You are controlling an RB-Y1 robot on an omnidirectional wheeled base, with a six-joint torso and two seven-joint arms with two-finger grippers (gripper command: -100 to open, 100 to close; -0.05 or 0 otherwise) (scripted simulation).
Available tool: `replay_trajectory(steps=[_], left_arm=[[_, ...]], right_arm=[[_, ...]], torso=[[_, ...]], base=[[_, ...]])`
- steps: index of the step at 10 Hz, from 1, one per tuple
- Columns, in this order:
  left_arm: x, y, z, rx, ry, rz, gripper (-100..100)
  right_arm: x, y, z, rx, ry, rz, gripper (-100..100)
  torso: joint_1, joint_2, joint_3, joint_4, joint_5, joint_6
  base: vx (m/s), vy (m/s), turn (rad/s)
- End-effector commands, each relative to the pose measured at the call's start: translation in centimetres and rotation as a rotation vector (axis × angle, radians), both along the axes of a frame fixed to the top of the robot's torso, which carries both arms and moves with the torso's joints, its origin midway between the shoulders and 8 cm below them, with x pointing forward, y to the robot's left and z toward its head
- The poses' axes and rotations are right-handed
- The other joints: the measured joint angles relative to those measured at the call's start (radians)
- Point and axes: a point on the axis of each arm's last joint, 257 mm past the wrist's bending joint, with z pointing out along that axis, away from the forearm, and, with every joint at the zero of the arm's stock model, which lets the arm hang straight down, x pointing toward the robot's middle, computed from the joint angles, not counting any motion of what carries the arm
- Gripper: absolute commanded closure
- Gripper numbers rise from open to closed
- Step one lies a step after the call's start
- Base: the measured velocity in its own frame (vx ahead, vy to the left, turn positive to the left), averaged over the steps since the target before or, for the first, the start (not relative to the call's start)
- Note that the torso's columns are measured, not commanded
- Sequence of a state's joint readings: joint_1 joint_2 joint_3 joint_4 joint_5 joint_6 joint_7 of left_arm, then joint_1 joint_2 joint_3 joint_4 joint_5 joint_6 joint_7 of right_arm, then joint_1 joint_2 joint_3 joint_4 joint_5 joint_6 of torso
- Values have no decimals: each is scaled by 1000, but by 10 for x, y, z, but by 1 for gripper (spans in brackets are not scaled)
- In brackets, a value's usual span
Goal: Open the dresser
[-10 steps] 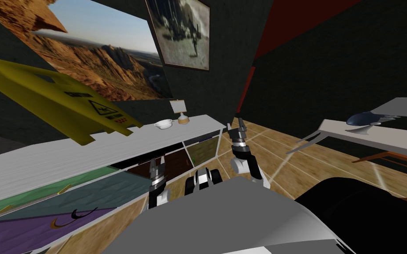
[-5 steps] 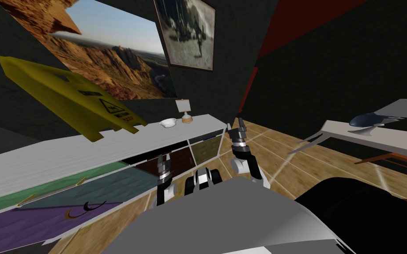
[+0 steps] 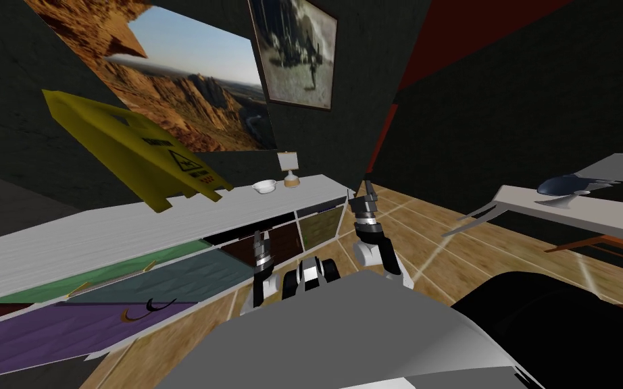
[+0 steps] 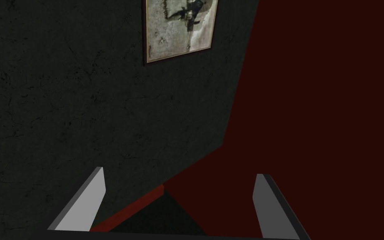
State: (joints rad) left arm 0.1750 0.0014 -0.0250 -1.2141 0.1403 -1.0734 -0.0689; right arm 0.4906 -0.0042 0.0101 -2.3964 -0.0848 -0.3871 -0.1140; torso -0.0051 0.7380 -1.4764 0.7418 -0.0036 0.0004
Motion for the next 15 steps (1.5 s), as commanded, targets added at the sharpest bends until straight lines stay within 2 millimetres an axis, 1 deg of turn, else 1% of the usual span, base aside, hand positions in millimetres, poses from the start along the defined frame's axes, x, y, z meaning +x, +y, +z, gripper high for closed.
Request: replay_trajectory(steps=[1, 2, 4, 5, 6, 9, 10, 11, 12, 15], left_arm=[[-9, 31, 4, 1, -27, 7, 100], [-14, 43, 1, 1, -27, 10, 100], [-26, 67, -3, 1, -27, 15, 100], [-26, 67, -3, 1, -27, 15, 100], [-32, 79, -5, 2, -27, 17, 100], [-51, 113, -7, 4, -30, 21, 100], [-47, 108, -14, 5, -10, 28, 100], [-40, 95, -12, 0, -6, -1, 100], [-35, 86, -10, -1, -5, -17, 100], [-23, 59, -4, -4, -5, -65, 100]], right_arm=[[0, 0, 0, 0, 0, 0, 0], [0, 0, 0, 0, 0, 0, 0], [0, 0, 0, 0, 0, 0, 0], [0, 0, 0, 0, 0, 0, 0], [0, 0, 0, 0, 0, 0, 0], [0, 0, 0, 0, 0, 0, 0], [0, 0, 0, 0, 0, 0, 0], [0, 0, 0, 0, 0, 0, 0], [0, 0, 0, 0, 0, 0, 0], [0, 0, 0, 0, 0, 0, 0]], torso=[[-4, 1, 0, 1, -2, -3], [-6, 6, 3, 5, -4, -2], [-2, 9, 5, 5, -2, 2], [-2, 9, 5, 4, -2, 2], [-2, 9, 5, 3, -1, 4], [-2, 4, 2, 1, -1, 2], [-2, 3, 2, 1, -1, 1], [1, 3, 2, 0, 1, 3], [4, 6, 3, 0, 1, 0], [2, 7, 3, 2, 0, -2]], base=[[36, -149, -23], [50, -138, 1], [47, -116, -14], [1, -68, 6], [-1, -65, -41], [16, -102, -27], [14, -44, 28], [-43, 17, 230], [-83, 28, 207], [-96, 23, 144]])
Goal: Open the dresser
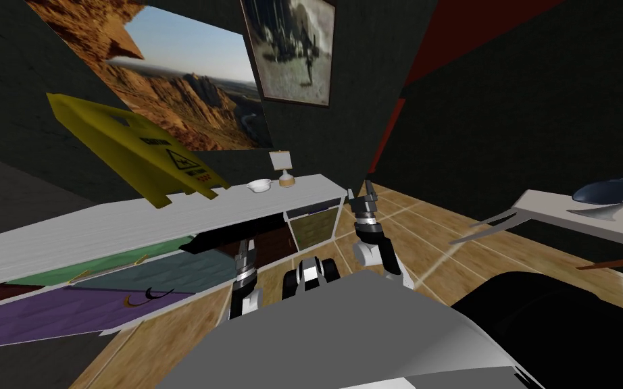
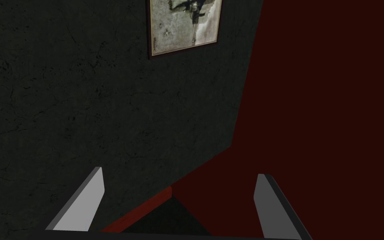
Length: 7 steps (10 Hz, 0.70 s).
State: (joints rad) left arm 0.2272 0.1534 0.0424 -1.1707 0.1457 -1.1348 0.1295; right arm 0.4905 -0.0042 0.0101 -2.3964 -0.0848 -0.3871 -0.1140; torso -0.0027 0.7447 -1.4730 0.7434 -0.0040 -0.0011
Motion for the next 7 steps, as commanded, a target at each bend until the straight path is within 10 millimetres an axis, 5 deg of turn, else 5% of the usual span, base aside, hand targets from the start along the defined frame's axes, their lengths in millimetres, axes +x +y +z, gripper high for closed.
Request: replay_trajectory(steps=[1, 4, 5, 6, 7], left_arm=[[11, -23, 10, 0, -14, -43, 100], [21, -51, 17, -4, -14, -93, 100], [20, -46, 6, -7, 17, -84, 100], [35, -45, 12, -9, 25, -91, -100], [41, -44, 18, -9, 25, -93, -100]], right_arm=[[0, 0, 0, 0, 0, 0, 0], [0, 0, 0, 0, 0, 0, 0], [0, 0, 0, 0, 0, 0, 0], [0, 0, 0, 0, 0, 0, 0], [0, 0, 0, 0, 0, 0, 0]], torso=[[0, -1, -1, 1, -1, -2], [0, 3, 1, 4, -3, -2], [0, 5, 2, 5, -2, -2], [-1, 1, 1, 2, -1, -1], [0, -2, -1, -2, 1, 0]], base=[[-74, 24, 141], [-67, 33, 154], [-29, 7, 9], [-44, -13, 20], [-77, -18, 33]])
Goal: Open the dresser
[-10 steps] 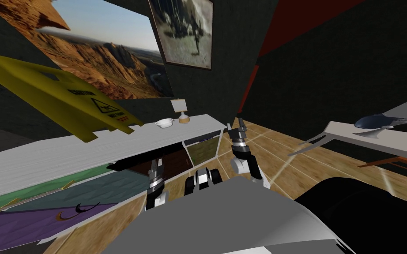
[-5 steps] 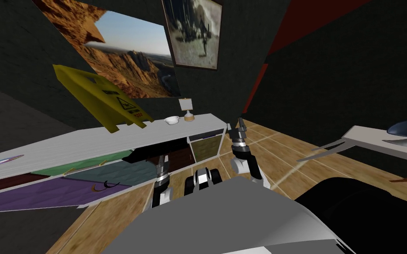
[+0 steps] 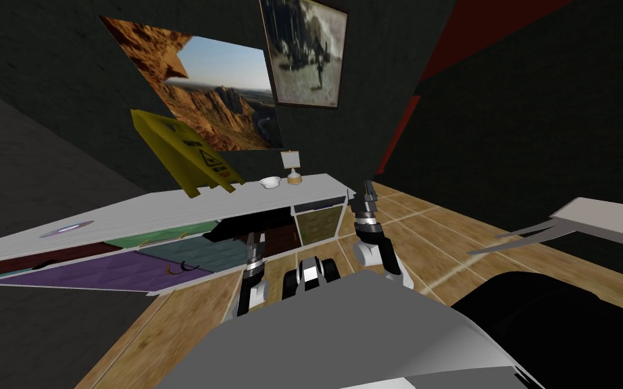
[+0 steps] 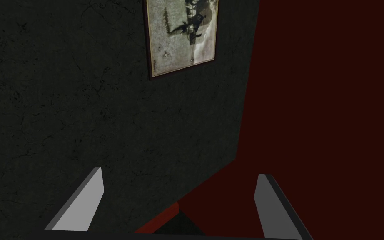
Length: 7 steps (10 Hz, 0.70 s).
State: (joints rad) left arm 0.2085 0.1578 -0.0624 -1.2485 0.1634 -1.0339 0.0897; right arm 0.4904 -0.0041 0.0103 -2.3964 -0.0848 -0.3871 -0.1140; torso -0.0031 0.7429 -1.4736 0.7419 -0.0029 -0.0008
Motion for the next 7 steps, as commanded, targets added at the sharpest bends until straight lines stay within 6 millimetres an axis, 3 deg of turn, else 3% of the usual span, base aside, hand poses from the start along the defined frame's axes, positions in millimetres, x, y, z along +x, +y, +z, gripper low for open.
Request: replay_trajectory(steps=[1, 7], left_arm=[[22, 4, 14, -3, 2, -6, -100], [59, 10, 48, -8, 2, -19, -100]], right_arm=[[0, 0, 0, 0, 0, 0, 0], [0, 0, 0, 0, 0, 0, 0]], torso=[[1, -2, -1, -1, 1, 0], [-2, 9, 5, 10, -5, -2]], base=[[-89, -22, 13], [-57, -21, 15]])
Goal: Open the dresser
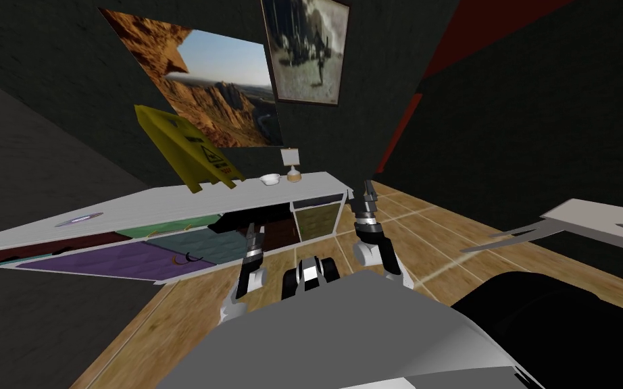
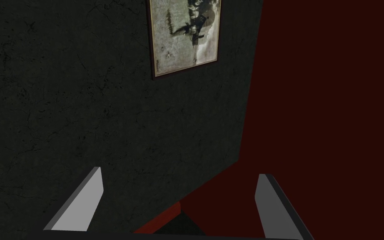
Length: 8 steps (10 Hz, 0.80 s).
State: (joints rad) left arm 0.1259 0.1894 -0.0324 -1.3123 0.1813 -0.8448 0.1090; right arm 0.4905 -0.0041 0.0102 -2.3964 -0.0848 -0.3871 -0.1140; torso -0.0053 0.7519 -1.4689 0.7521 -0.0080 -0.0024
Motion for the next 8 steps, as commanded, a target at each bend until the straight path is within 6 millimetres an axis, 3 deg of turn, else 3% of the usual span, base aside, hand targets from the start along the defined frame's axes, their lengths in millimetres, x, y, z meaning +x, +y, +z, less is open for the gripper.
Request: replay_trajectory(steps=[1, 2, 3, 8], left_arm=[[11, 1, 25, 1, -41, -5, -100], [7, 1, 4, -2, 6, -2, -100], [7, 1, -1, -2, 19, -1, 0], [5, 3, -15, -3, 58, 4, 0]], right_arm=[[0, 0, 0, 0, 0, 0, 0], [0, 0, 0, 0, 0, 0, 0], [0, 0, 0, 0, 0, 0, 0], [0, 0, 0, 0, 0, 0, 0]], torso=[[-1, 2, 1, 1, -1, -1], [-1, 3, 2, 2, -1, 0], [-1, 0, 1, -2, 1, 1], [4, -12, -6, -12, 7, 3]], base=[[-38, -9, 11], [-6, 0, -3], [0, 0, 0], [0, 0, 0]])
